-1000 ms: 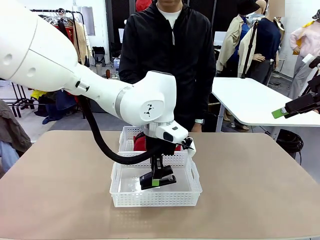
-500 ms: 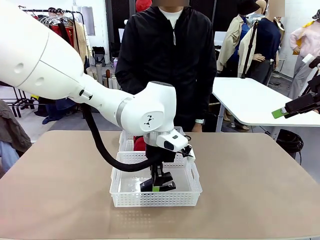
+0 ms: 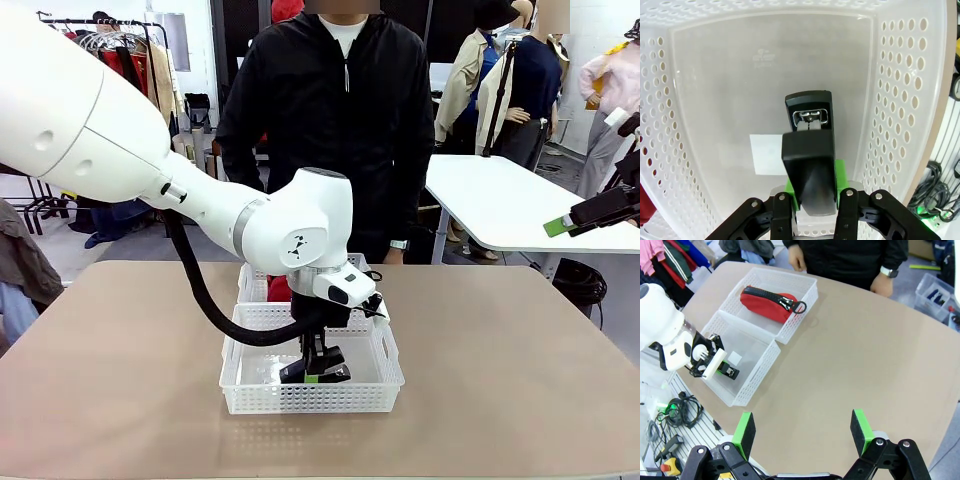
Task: Distribute items into two baskets.
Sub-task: Place the picked Stapler into the Organizing basket as instructed by the person.
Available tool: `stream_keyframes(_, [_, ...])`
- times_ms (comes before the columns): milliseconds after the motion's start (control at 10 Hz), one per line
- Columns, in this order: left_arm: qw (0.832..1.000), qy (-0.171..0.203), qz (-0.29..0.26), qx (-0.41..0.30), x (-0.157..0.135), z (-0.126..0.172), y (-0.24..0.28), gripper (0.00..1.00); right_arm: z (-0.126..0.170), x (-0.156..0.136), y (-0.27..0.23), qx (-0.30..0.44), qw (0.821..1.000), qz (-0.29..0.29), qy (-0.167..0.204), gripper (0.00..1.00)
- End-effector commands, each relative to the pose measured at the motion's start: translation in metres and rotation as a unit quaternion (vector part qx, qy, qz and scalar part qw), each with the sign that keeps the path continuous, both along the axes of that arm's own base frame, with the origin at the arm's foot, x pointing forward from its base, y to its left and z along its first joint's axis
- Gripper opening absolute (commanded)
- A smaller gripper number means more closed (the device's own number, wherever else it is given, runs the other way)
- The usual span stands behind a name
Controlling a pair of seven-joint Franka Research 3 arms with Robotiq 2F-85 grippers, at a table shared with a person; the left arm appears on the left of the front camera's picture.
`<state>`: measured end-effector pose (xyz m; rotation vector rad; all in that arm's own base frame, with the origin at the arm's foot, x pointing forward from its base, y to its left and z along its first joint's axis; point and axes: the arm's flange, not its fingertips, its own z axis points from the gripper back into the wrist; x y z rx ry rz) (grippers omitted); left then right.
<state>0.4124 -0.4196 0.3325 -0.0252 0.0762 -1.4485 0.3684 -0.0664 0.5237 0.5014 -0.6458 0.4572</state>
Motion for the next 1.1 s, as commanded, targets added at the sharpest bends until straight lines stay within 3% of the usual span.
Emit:
stream_keyframes(0, [1.000,0.000,0.014,-0.011,0.000,0.009,0.008,0.73,0.001,0.000,0.000,0.001,1.000,0.000,-0.001,1.00])
stream_keyframes(100, [1.000,-0.004,0.017,-0.016,0.002,0.017,0.011,0.93,0.001,0.000,0.000,0.001,1.000,0.000,-0.001,1.00])
stream_keyframes(200, [0.999,-0.007,0.022,-0.027,0.005,0.027,0.014,1.00,0.001,0.000,0.000,0.001,1.000,0.000,-0.001,1.00])
stream_keyframes(500, [0.998,-0.008,0.042,-0.052,0.007,0.054,0.025,1.00,0.001,0.000,0.000,0.001,1.000,0.000,-0.001,1.00])
stream_keyframes(1000, [0.998,-0.014,0.041,-0.041,0.014,0.048,0.013,1.00,0.001,0.000,0.000,0.001,1.000,0.000,-0.001,1.00])
